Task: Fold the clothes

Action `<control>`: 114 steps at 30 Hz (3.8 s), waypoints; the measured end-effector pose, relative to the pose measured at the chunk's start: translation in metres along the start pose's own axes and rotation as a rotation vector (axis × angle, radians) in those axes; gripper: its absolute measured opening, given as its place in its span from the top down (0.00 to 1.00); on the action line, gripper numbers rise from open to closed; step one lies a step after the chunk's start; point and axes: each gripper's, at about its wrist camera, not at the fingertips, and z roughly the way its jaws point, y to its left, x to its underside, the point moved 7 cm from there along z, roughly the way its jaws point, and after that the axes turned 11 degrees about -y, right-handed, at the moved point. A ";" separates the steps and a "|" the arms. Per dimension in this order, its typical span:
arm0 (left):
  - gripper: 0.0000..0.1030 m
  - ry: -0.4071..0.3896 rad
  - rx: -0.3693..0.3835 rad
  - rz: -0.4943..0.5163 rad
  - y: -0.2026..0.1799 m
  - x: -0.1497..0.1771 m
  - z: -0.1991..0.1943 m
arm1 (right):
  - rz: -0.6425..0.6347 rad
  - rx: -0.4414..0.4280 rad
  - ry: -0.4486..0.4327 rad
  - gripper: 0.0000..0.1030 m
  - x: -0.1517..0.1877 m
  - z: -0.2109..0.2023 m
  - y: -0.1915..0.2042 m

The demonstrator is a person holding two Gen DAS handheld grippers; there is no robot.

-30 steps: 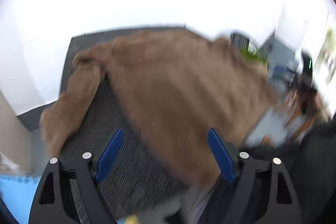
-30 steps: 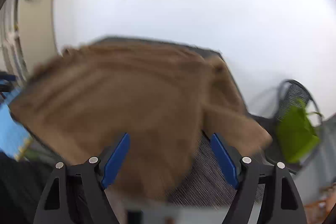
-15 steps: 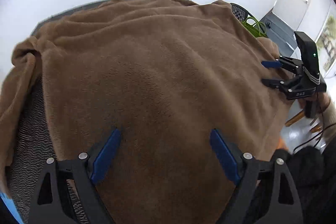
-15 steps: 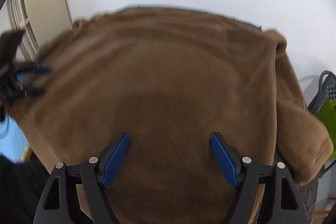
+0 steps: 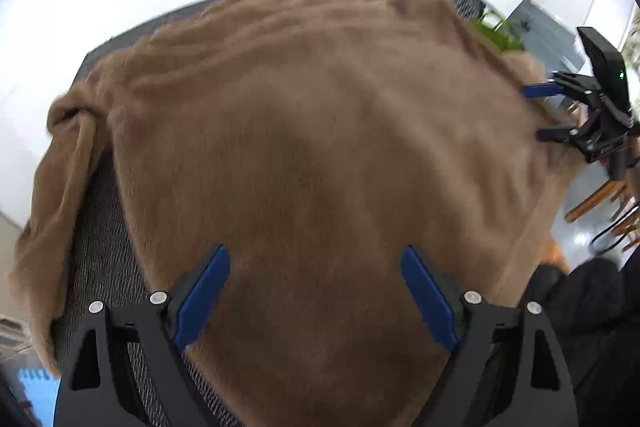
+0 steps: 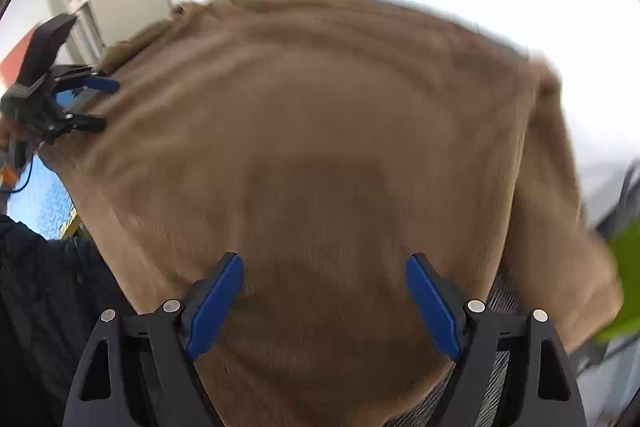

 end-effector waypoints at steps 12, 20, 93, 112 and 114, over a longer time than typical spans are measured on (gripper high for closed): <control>0.12 0.088 0.118 0.058 -0.015 -0.032 0.056 | -0.208 -0.313 0.081 0.17 -0.041 0.075 0.032; 0.12 0.023 0.105 0.136 0.002 -0.014 0.045 | -0.200 -0.283 0.048 0.06 -0.016 0.059 0.007; 0.48 0.159 0.142 0.106 0.212 -0.238 0.240 | 0.111 -0.059 0.128 0.27 -0.244 0.275 -0.273; 0.91 0.110 -0.048 0.079 0.204 -0.243 0.224 | -0.070 0.062 0.180 0.85 -0.235 0.266 -0.224; 0.91 0.083 -0.069 0.062 0.210 -0.249 0.219 | -0.080 0.111 0.144 0.86 -0.242 0.258 -0.228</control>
